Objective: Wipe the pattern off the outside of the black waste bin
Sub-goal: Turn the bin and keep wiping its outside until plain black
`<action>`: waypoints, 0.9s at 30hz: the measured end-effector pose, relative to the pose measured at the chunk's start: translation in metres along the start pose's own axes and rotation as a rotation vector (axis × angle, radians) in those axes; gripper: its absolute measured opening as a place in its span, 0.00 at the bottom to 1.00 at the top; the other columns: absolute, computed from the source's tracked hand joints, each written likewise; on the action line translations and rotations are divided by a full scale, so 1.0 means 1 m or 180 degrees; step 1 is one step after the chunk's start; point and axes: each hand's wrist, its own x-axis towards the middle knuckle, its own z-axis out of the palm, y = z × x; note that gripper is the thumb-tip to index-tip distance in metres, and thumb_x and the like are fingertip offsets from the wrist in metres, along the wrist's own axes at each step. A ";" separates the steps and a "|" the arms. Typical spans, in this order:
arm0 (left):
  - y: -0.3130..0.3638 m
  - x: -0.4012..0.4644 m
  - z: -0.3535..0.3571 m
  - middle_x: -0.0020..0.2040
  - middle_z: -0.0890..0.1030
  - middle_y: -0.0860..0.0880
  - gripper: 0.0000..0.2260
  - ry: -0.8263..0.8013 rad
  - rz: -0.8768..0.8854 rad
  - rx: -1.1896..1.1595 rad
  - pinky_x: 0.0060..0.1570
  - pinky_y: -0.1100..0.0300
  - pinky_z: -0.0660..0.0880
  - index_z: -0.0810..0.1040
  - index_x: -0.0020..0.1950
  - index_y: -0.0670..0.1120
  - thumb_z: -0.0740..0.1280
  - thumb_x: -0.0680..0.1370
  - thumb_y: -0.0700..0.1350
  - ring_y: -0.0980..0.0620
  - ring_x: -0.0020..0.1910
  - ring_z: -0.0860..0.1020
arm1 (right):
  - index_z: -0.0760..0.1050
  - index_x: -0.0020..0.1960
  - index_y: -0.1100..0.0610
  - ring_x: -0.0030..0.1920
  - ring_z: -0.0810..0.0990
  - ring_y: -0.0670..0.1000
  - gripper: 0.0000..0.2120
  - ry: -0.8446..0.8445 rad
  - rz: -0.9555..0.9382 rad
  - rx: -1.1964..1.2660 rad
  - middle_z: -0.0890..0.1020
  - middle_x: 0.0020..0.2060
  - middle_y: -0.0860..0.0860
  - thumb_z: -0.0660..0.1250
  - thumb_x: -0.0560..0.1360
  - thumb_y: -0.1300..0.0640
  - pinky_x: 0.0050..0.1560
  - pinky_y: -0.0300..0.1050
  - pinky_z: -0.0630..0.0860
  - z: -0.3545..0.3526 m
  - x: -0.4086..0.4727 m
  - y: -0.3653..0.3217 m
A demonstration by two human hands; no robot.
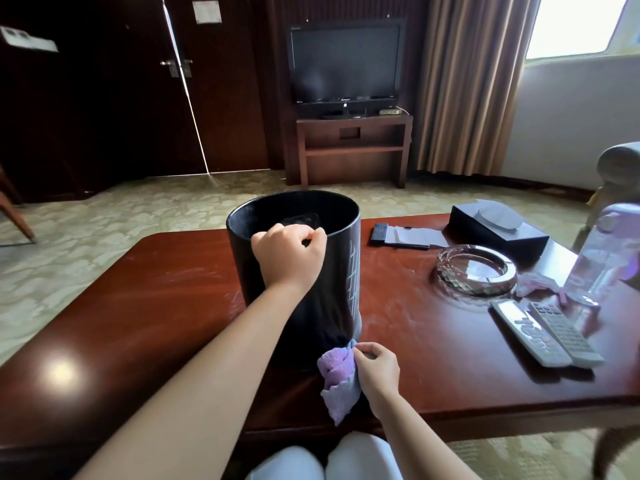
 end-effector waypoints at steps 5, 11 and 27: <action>-0.016 0.008 -0.012 0.24 0.76 0.50 0.17 -0.0341 -0.0256 -0.0455 0.47 0.57 0.61 0.71 0.23 0.47 0.59 0.70 0.53 0.45 0.37 0.76 | 0.81 0.40 0.52 0.35 0.76 0.42 0.02 -0.0026 -0.0069 -0.0053 0.81 0.34 0.44 0.70 0.72 0.57 0.34 0.30 0.68 0.000 0.000 0.001; -0.023 0.010 -0.009 0.19 0.66 0.50 0.21 -0.0329 0.0018 -0.0632 0.38 0.58 0.59 0.56 0.20 0.48 0.60 0.70 0.51 0.50 0.25 0.63 | 0.81 0.38 0.52 0.36 0.78 0.44 0.03 -0.0091 -0.0102 -0.0028 0.83 0.34 0.45 0.71 0.71 0.59 0.34 0.32 0.70 0.001 -0.001 0.004; -0.025 0.009 -0.004 0.19 0.64 0.51 0.18 -0.0334 0.0536 0.0059 0.39 0.58 0.59 0.57 0.22 0.47 0.51 0.71 0.51 0.46 0.28 0.68 | 0.82 0.39 0.54 0.37 0.78 0.44 0.03 -0.0151 -0.0244 -0.0082 0.83 0.35 0.46 0.71 0.70 0.59 0.35 0.31 0.69 0.001 0.000 0.010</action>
